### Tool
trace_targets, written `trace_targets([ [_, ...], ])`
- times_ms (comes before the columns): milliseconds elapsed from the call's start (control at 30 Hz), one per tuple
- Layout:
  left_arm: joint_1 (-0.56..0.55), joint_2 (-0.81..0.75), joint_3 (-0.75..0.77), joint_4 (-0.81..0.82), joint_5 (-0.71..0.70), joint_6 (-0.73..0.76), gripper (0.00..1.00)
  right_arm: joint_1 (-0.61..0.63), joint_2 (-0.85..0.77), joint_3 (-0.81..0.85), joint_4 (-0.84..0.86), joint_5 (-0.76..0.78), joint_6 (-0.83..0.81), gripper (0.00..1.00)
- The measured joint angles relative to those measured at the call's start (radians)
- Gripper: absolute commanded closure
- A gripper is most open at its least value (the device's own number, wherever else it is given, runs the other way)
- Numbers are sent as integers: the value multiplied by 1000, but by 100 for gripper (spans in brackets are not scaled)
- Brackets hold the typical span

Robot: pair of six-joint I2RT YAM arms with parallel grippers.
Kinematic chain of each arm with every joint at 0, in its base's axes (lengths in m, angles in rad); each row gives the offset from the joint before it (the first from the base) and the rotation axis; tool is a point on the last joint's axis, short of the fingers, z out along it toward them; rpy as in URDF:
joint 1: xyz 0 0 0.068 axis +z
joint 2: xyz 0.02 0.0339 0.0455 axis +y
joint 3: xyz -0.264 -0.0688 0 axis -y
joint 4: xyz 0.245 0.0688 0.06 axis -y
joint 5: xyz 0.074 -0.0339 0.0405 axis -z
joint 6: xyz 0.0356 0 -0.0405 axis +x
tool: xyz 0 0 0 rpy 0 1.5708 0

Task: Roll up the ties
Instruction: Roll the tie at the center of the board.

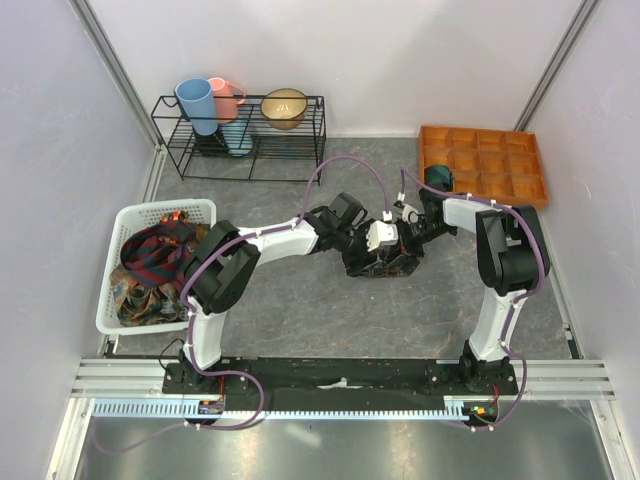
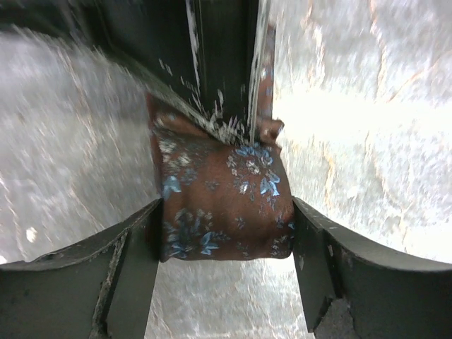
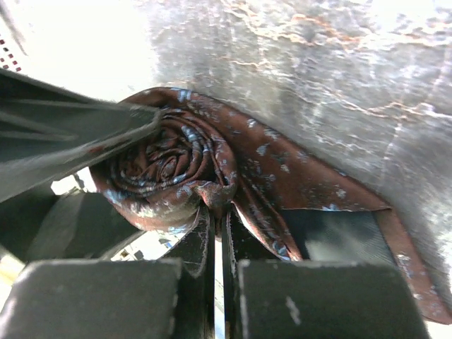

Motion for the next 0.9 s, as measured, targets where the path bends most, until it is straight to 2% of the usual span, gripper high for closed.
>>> trace_targets([
  [333,-7,36,71,27,38,-5,23,0,49,69,-74,56,0,100],
  [733,-34,83,79,44,-9,-4,22,11,61,97,-124,113,-19,100],
  [867,-24,79,40,77,13,-4,32,11,61,97,-129,117,-30,100],
  [900,-21,79,35,83,19,-4,37,11,61,97,-129,117,-32,100],
])
